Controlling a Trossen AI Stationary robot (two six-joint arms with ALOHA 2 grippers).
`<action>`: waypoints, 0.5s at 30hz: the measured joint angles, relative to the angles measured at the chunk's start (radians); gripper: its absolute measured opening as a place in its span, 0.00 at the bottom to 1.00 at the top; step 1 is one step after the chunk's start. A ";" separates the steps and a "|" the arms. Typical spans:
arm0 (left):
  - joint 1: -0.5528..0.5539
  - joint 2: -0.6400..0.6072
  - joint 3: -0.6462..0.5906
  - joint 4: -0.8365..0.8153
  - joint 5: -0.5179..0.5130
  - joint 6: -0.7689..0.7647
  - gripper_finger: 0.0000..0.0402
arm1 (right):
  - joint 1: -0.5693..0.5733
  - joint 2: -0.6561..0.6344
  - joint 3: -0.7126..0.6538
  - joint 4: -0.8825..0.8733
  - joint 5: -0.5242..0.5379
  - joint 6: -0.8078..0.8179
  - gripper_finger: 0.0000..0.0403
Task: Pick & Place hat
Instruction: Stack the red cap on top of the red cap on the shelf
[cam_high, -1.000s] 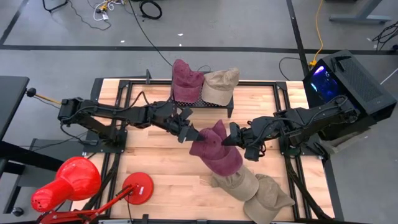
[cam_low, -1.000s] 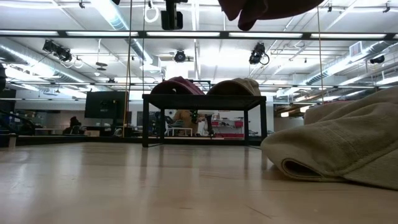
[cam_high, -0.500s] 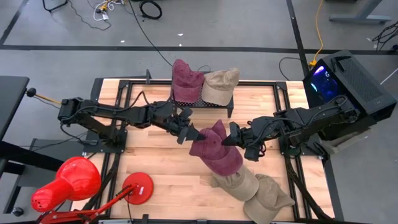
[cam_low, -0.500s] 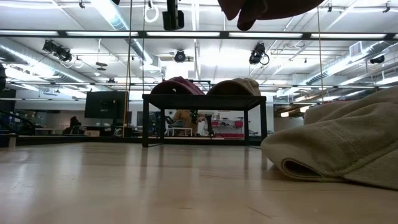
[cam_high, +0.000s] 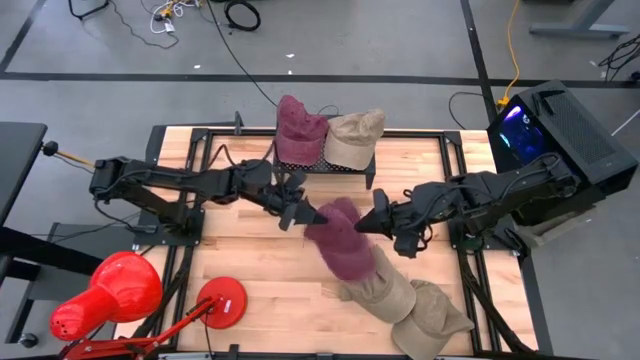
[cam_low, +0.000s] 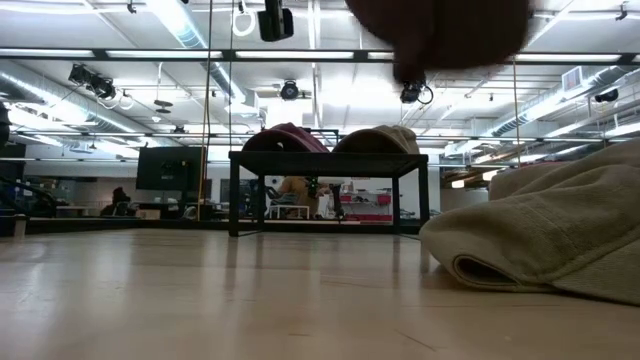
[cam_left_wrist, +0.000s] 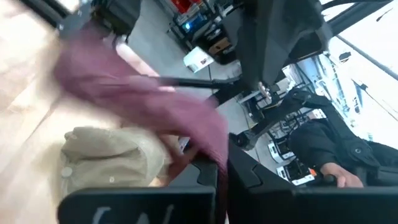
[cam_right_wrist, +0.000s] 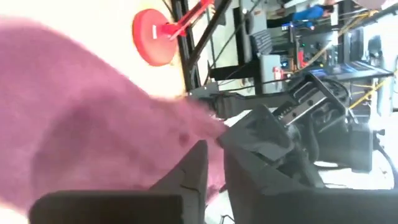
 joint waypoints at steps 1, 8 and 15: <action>0.004 -0.009 0.000 0.001 0.000 0.007 0.01 | 0.000 -0.006 0.000 0.000 0.000 0.011 0.15; 0.030 -0.069 0.000 -0.050 0.000 0.039 0.01 | 0.000 -0.043 0.000 0.004 0.023 0.115 0.29; 0.049 -0.121 -0.001 -0.133 0.030 0.077 0.01 | -0.011 -0.061 0.000 0.003 0.204 0.325 0.43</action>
